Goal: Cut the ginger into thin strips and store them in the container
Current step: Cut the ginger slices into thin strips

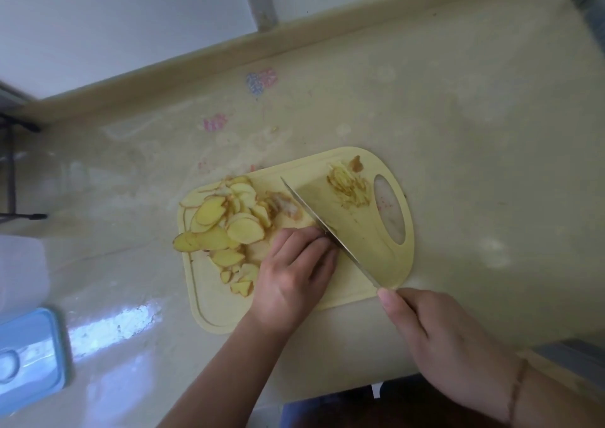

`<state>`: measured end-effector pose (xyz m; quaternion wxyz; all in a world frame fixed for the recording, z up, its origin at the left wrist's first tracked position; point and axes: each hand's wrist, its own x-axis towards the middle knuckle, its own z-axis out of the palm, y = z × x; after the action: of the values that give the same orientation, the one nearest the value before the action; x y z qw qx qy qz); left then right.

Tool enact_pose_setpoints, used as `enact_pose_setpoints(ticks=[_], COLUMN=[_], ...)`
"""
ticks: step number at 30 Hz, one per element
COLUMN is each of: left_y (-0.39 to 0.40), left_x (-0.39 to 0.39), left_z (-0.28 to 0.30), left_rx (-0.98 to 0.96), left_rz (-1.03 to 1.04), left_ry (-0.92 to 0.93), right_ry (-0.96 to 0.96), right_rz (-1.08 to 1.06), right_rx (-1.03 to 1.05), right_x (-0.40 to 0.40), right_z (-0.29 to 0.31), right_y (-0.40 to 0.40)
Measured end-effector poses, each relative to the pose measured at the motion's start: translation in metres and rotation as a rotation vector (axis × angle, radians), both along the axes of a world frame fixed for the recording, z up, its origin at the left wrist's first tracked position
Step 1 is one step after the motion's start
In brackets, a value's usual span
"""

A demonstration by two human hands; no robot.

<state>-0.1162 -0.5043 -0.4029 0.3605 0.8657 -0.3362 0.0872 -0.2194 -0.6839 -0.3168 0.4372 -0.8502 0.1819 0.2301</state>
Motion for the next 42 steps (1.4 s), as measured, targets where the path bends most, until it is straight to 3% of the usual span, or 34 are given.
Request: enact_pose_setpoints(ticks=[10, 24, 32, 42], left_y=[0.002, 0.003, 0.004, 0.003], left_x=[0.0, 0.002, 0.001, 0.002], left_z=[-0.001, -0.001, -0.002, 0.001], left_rx=[0.024, 0.018, 0.007, -0.025], left_rz=[-0.012, -0.031, -0.034, -0.039], left_ry=[0.022, 0.001, 0.011, 0.001], right_ry=[0.102, 0.016, 0.066, 0.078], right_rz=[0.003, -0.025, -0.121, -0.026], right_rx=[0.004, 0.03, -0.019, 0.013], right_x=[-0.014, 0.0, -0.018, -0.002], right_z=[0.025, 0.001, 0.021, 0.007], right_y=[0.003, 0.004, 0.007, 0.005])
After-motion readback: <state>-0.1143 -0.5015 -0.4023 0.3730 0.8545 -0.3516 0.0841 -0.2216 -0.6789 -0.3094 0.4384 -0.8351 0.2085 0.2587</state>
